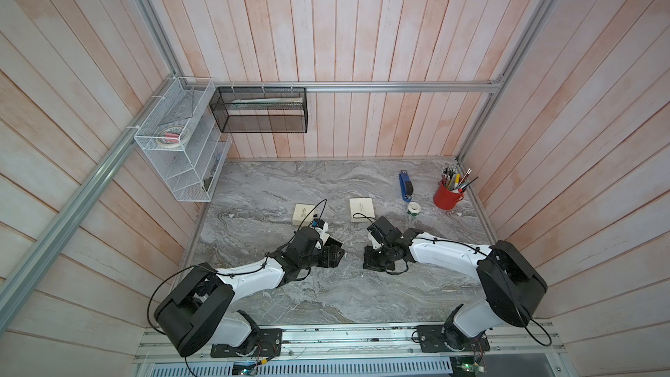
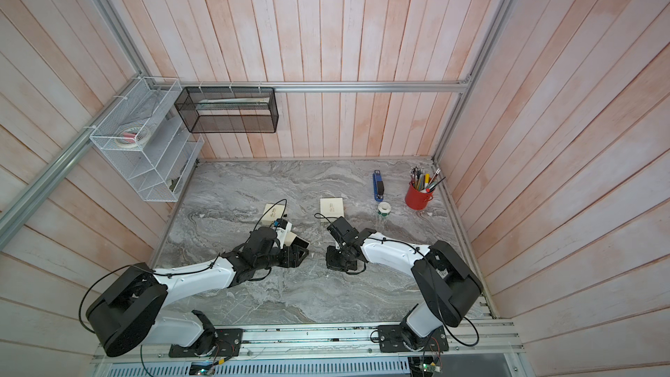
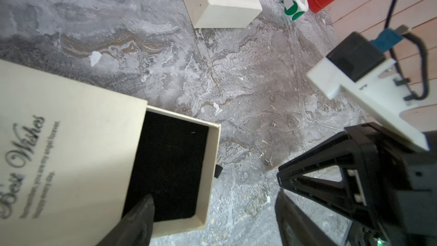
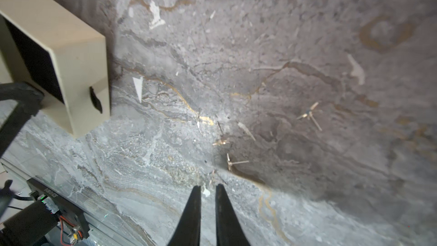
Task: Place the earrings into the drawer-style jewelry box
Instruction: Pick up the earring from the center of the board.
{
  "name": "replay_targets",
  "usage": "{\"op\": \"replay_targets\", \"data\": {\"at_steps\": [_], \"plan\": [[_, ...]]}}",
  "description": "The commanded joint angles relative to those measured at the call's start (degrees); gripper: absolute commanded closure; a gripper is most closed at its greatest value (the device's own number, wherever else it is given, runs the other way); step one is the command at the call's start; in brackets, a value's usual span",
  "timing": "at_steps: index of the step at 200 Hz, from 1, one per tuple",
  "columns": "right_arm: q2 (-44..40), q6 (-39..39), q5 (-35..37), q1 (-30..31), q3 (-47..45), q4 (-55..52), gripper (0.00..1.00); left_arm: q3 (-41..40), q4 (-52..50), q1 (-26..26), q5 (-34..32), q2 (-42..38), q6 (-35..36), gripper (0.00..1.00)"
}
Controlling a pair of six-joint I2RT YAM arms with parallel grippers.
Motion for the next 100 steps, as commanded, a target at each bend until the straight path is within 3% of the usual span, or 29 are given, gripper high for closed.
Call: {"op": "replay_targets", "data": {"at_steps": [1, 100], "plan": [[1.33, 0.76, 0.14, 0.39, 2.31, -2.40, 0.85, -0.40, 1.43, -0.22, 0.70, -0.42, 0.43, 0.19], [3.13, 0.65, 0.33, 0.57, 2.94, -3.52, 0.84, -0.40, 1.29, -0.22, 0.56, -1.14, 1.66, 0.19]]}}
